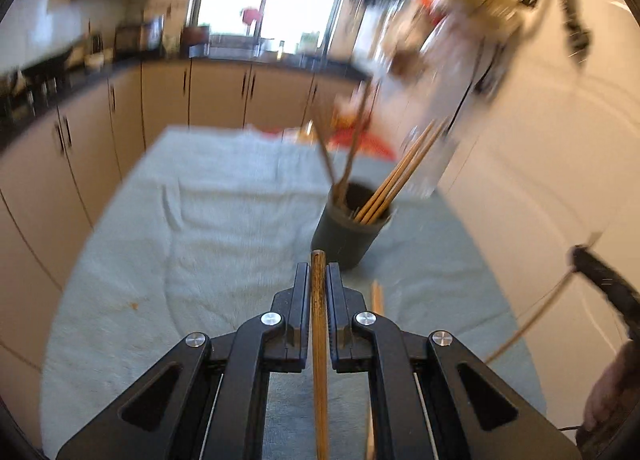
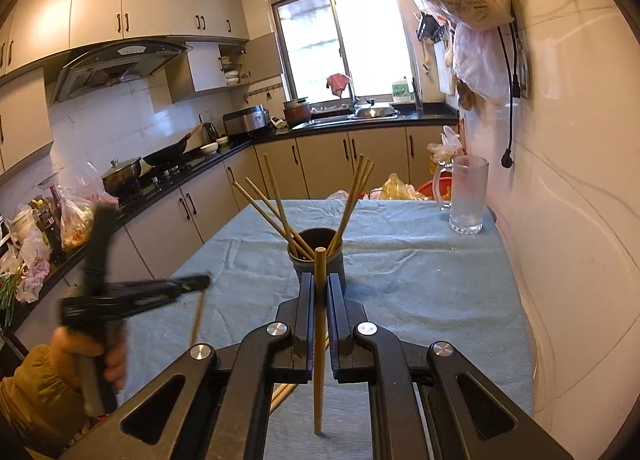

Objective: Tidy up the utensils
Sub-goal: 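Raise both held chopsticks upright and carry them above the black cup, then lower the chopsticks into the black cup and open both tools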

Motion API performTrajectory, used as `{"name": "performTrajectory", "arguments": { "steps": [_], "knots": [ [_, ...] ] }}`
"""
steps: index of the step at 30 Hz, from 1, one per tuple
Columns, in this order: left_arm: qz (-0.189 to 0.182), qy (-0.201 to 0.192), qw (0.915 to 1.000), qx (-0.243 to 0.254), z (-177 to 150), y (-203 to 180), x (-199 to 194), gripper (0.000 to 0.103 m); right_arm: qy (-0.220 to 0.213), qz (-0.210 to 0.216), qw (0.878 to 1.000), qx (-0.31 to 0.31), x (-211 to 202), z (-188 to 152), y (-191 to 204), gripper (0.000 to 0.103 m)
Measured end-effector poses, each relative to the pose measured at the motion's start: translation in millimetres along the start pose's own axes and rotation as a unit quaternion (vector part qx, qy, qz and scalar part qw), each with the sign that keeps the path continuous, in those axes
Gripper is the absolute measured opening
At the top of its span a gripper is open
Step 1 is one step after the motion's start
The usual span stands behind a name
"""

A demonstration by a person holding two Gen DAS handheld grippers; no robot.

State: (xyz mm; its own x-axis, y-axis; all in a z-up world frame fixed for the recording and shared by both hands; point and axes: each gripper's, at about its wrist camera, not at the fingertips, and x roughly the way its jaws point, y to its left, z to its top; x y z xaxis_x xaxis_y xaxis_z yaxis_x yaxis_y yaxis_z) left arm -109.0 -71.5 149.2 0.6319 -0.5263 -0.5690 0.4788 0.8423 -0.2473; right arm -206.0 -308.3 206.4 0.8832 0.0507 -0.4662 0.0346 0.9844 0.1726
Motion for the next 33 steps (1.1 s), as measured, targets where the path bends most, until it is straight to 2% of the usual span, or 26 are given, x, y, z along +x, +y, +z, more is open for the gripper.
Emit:
{"name": "performTrajectory", "arguments": {
  "steps": [2,5,10,15,24,27,33],
  "knots": [
    [0.002,-0.042,0.999,0.012,-1,-10,-27,0.007,-0.006,-0.002,1.0,-0.006,-5,-1,5,0.006],
    [0.003,-0.085,0.9962,0.018,4,-19,-51,0.007,-0.014,-0.004,1.0,-0.015,-12,0,11,0.006],
    [0.007,-0.133,0.9907,0.028,14,-33,-73,0.007,-0.022,-0.003,1.0,-0.018,-19,4,12,0.006],
    [0.001,-0.15,0.9882,0.031,30,-45,-77,0.007,-0.024,-0.004,1.0,-0.014,-17,13,7,0.006],
    [-0.011,-0.15,0.9883,0.021,74,-54,-61,0.007,-0.035,-0.002,0.999,0.013,0,39,-13,0.006],
    [-0.006,-0.164,0.9861,0.025,98,-64,-52,0.007,-0.054,-0.002,0.998,0.016,6,55,-17,0.006],
    [0.007,-0.203,0.9788,0.025,144,-80,-25,0.007,-0.12,0.011,0.992,0.039,23,99,-24,0.006]
  ]
}}
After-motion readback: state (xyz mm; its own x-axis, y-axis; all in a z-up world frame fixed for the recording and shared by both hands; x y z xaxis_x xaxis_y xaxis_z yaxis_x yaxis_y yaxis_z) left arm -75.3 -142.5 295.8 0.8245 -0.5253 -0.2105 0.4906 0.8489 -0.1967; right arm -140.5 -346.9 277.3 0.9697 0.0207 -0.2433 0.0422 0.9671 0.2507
